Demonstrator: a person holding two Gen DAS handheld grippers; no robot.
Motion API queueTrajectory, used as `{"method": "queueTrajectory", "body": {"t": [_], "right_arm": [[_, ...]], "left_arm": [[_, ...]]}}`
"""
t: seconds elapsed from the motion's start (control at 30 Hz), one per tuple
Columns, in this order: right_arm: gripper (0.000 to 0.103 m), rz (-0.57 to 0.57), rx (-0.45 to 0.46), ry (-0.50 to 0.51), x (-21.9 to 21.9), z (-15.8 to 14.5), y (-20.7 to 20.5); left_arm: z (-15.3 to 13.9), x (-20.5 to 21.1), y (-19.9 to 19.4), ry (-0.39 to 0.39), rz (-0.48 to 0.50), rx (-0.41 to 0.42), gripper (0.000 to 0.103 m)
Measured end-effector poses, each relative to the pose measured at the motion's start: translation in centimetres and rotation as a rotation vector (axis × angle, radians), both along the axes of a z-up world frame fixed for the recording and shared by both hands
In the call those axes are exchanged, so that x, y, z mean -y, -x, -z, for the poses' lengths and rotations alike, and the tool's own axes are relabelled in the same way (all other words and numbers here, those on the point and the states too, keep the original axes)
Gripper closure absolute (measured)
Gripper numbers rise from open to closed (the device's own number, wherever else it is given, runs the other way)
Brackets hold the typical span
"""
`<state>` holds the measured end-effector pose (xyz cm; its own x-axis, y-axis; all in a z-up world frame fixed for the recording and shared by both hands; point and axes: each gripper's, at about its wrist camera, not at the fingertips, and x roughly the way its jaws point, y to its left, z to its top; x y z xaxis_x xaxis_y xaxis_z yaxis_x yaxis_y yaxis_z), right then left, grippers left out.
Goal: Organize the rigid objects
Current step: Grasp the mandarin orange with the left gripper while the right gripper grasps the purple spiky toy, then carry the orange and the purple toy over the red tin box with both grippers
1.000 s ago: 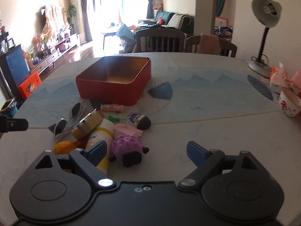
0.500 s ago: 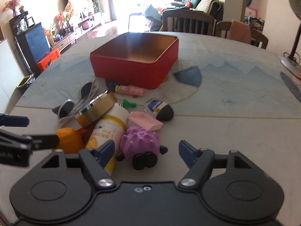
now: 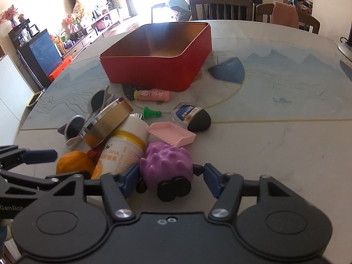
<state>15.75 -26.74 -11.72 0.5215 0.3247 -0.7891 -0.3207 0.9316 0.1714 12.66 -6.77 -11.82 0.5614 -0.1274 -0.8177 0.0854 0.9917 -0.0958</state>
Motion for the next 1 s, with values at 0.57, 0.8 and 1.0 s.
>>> {"method": "queueTrajectory", "body": {"t": [0.57, 0.8, 1.0], "right_arm": [[0.041, 0.041, 0.023, 0.007, 0.8, -1.1, 1.3], [0.041, 0.037, 0.059, -0.002, 0.8, -2.8, 2.1], [0.041, 0.006, 0.112, 0.009, 0.5, -5.3, 2.0]], "left_arm": [[-0.2, 0.0, 0.6, 0.031, -0.006, -0.034, 0.05], [-1.7, -0.8, 1.5, 0.04, -0.026, -0.005, 0.05], [-4.3, -1.5, 1.5, 0.054, -0.042, 0.037, 0.05]]}}
